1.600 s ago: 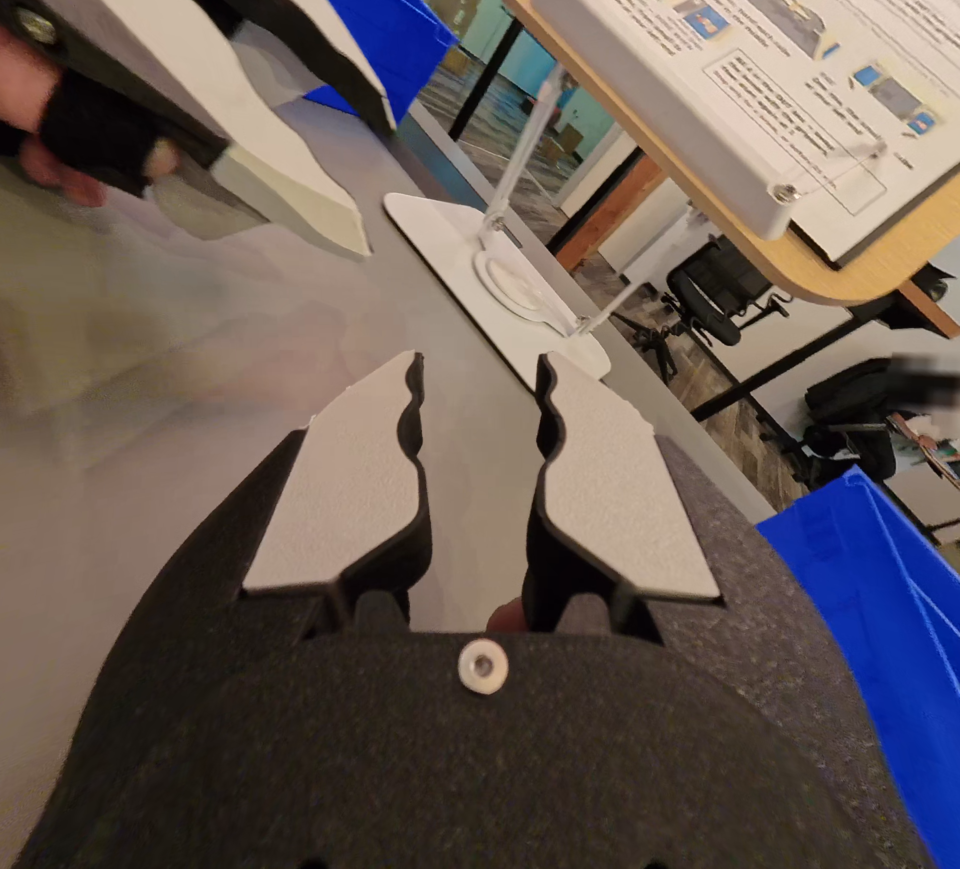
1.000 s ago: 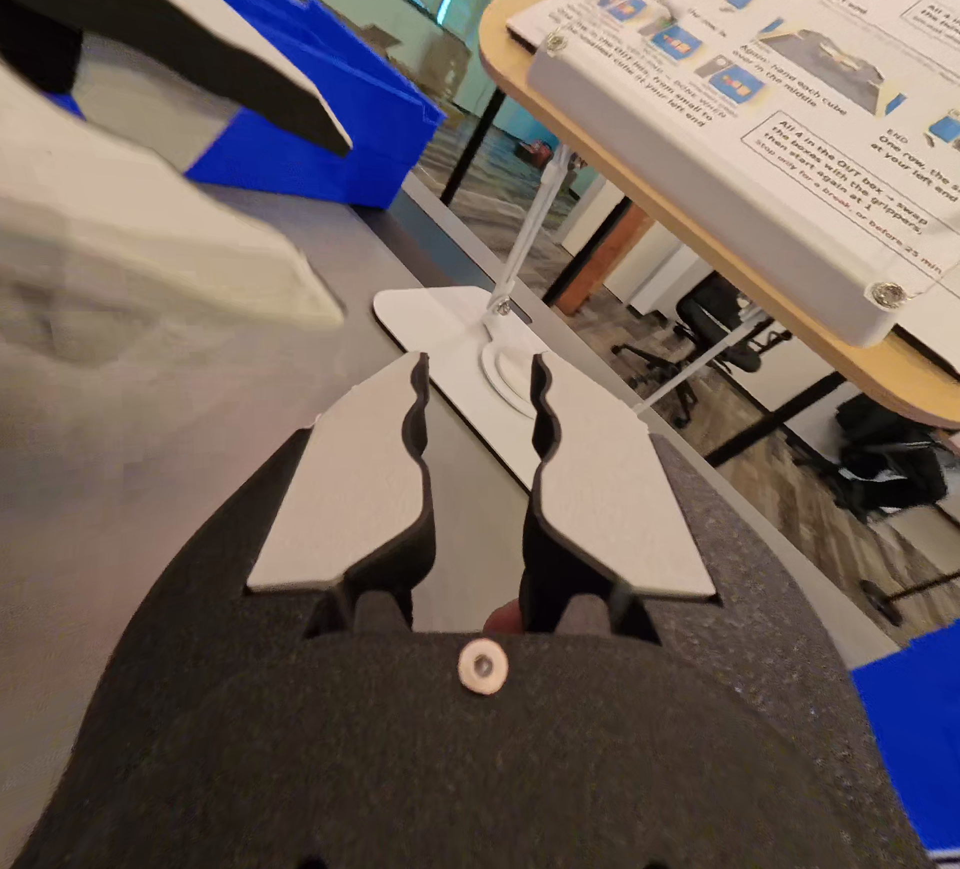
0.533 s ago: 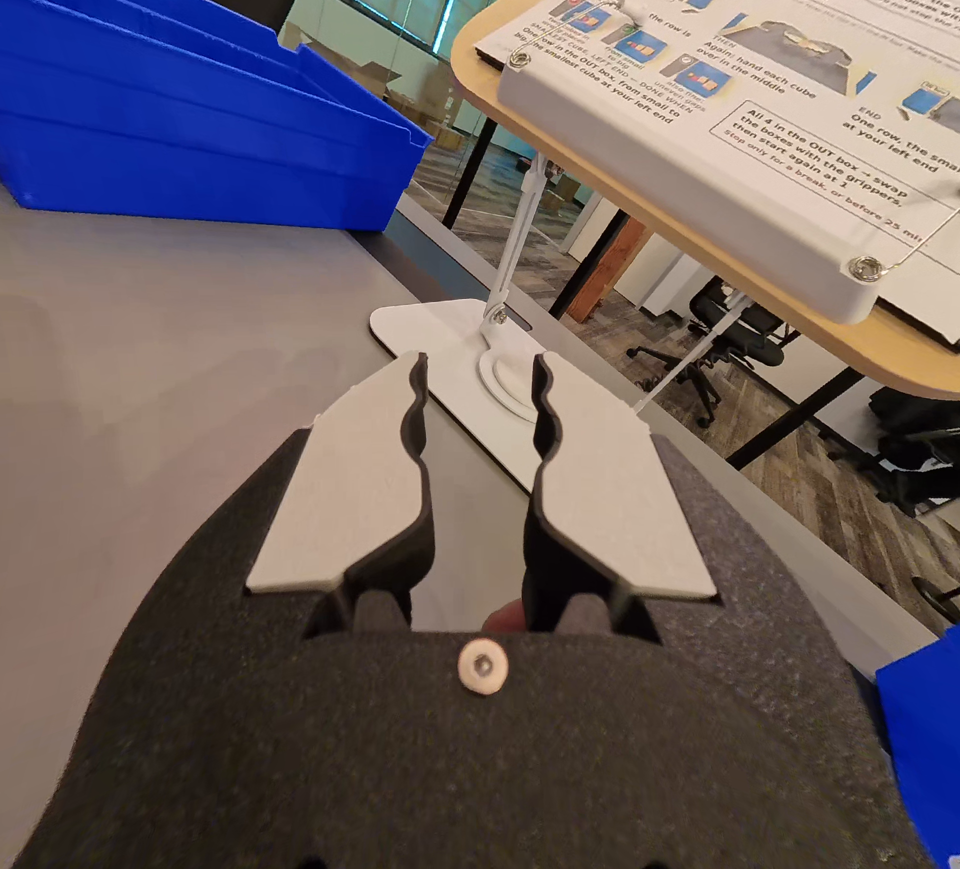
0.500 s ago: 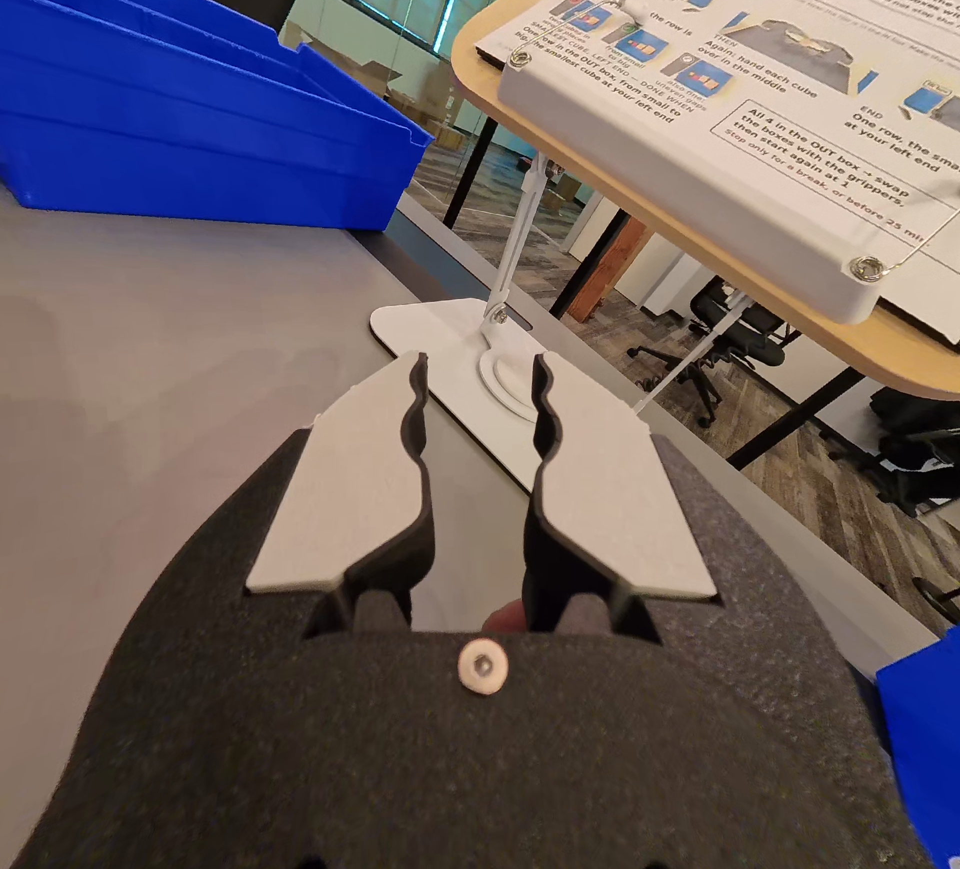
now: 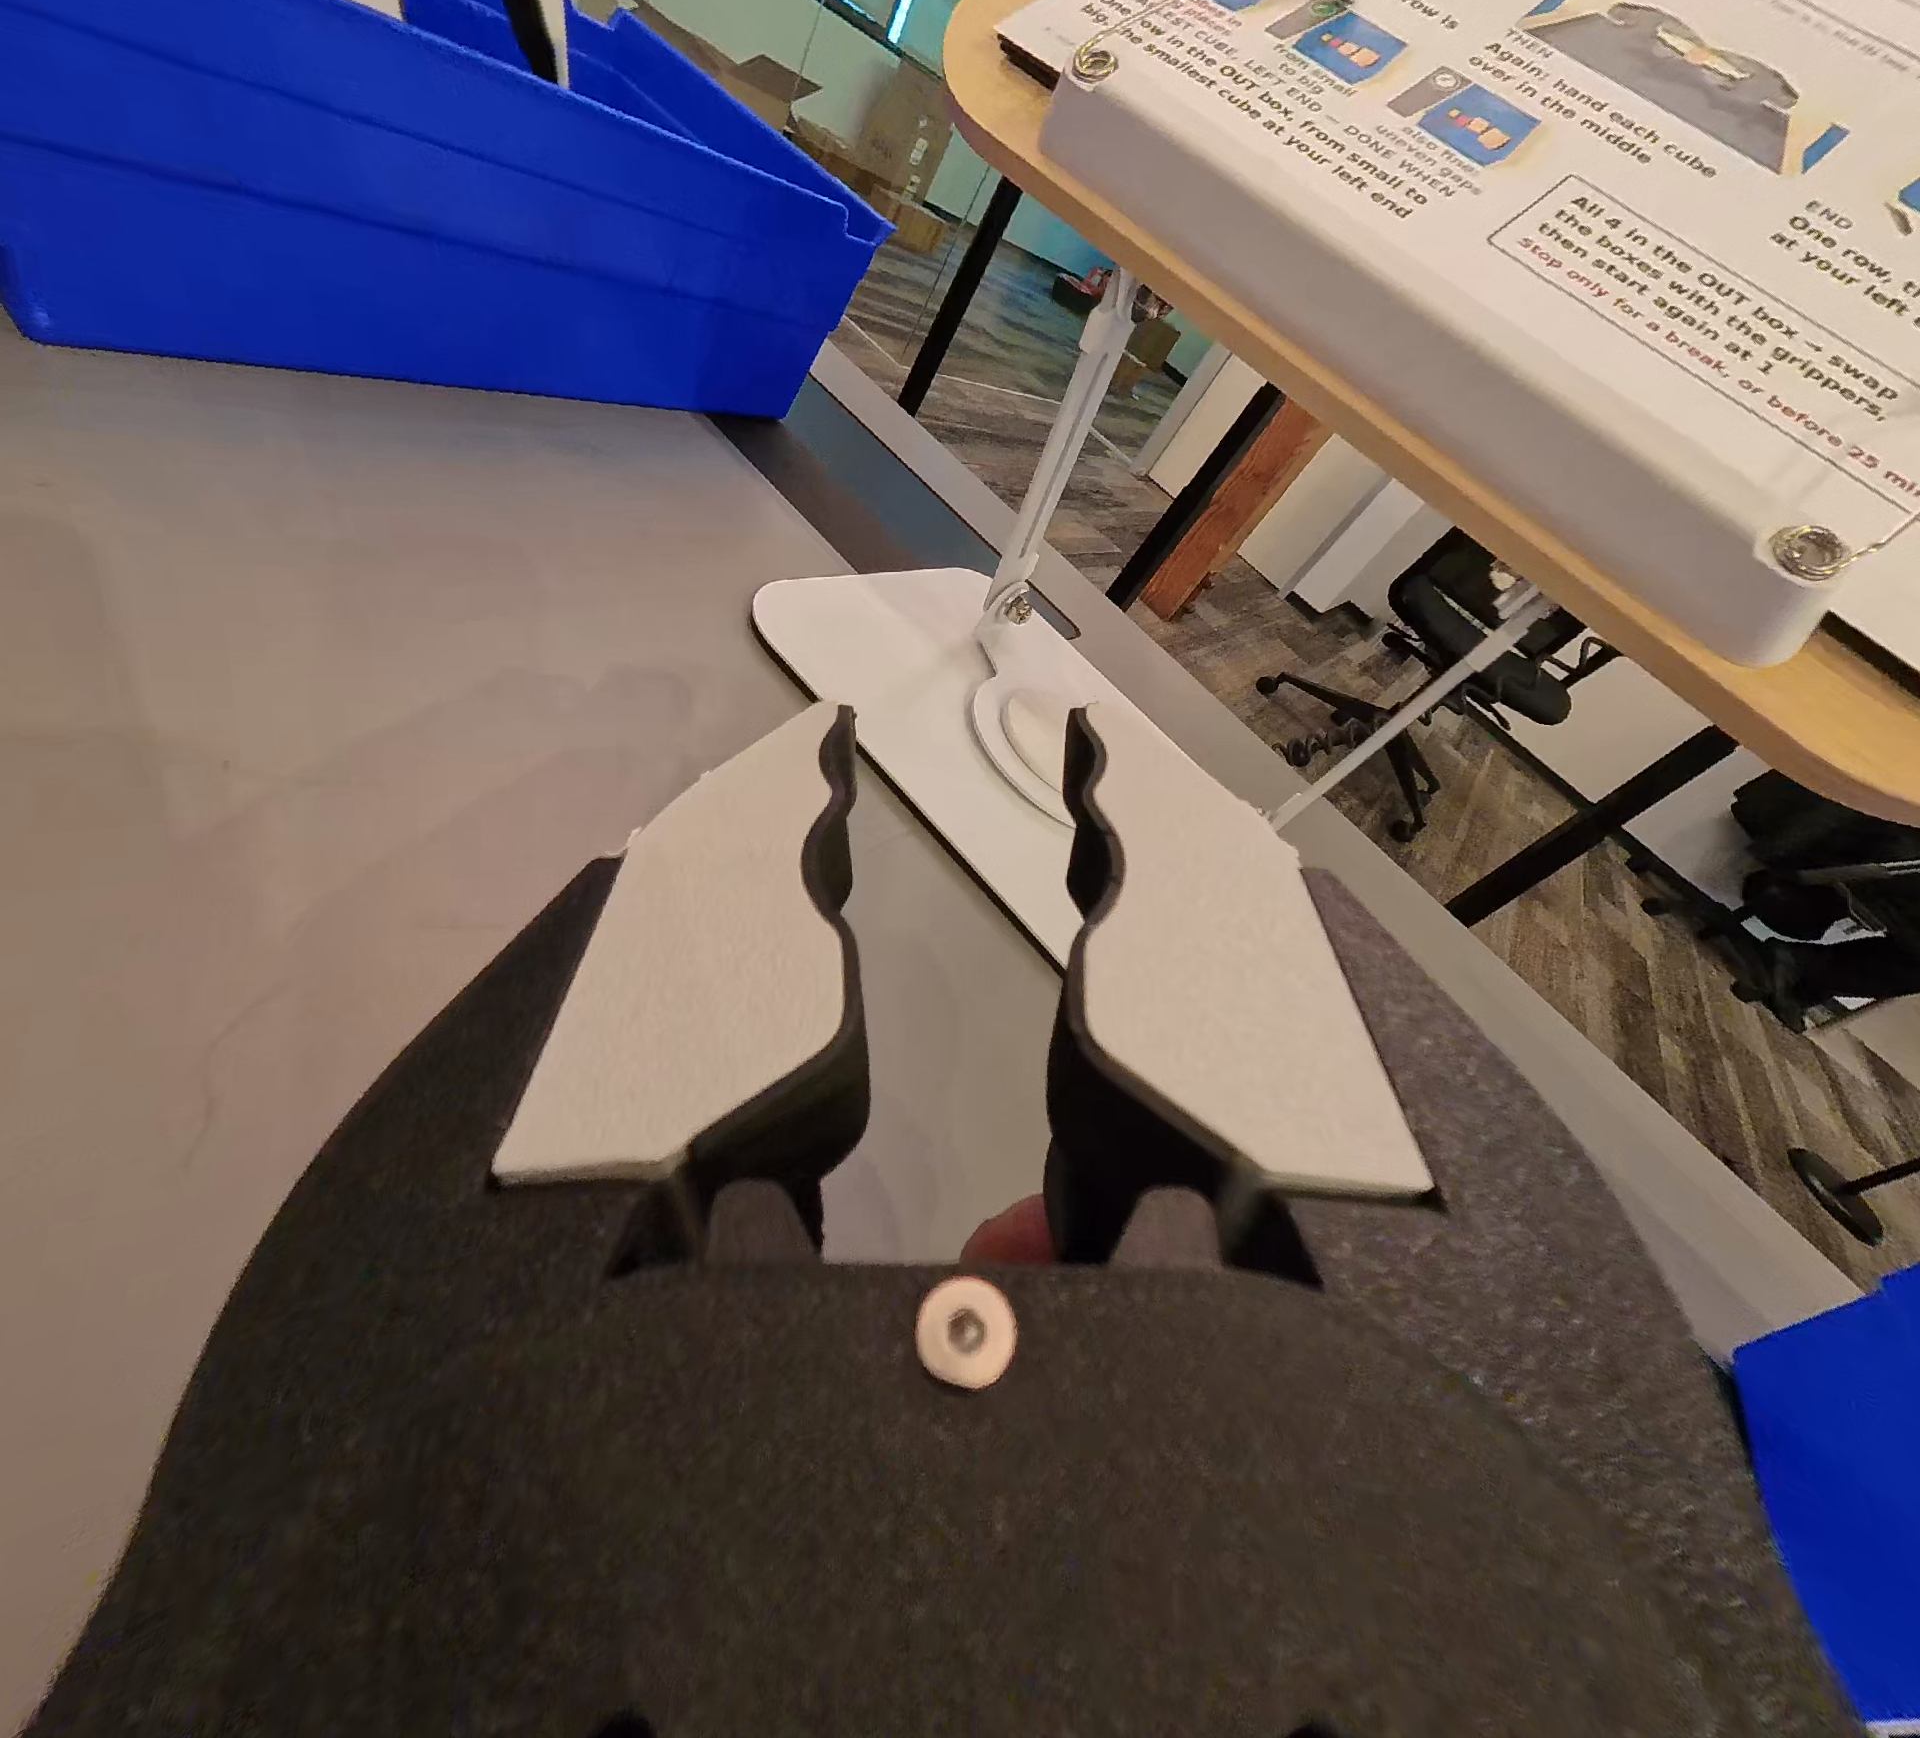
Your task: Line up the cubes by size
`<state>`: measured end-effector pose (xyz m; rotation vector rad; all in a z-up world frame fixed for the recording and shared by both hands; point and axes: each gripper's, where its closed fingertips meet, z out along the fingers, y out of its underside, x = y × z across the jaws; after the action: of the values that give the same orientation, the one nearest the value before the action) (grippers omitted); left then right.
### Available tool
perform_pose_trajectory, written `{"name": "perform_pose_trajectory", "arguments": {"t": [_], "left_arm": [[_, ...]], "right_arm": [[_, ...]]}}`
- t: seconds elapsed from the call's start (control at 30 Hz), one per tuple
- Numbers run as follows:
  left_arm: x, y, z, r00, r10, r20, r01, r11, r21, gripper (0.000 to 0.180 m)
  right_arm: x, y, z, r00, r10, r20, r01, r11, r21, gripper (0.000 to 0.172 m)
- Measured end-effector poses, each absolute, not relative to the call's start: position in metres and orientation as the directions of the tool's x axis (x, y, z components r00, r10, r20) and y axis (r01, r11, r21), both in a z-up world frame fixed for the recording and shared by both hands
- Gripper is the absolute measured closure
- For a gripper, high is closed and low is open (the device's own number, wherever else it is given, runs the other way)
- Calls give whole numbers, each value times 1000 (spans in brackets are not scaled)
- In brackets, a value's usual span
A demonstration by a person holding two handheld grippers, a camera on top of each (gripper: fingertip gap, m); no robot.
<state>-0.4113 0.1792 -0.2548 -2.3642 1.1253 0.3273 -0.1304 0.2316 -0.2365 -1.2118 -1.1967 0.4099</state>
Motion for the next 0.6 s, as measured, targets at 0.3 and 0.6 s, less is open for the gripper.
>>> {"name": "perform_pose_trajectory", "arguments": {"t": [0.3,0.6], "left_arm": [[-413,188,-297,619,-730,-291,-786,-572,-237,136],[-411,196,-315,600,-743,-296,-800,-567,-199,141]], "right_arm": [[-131,230,-238,375,787,490,334,379,-863,134],[-131,229,-237,373,785,495,330,386,-861,134]]}}
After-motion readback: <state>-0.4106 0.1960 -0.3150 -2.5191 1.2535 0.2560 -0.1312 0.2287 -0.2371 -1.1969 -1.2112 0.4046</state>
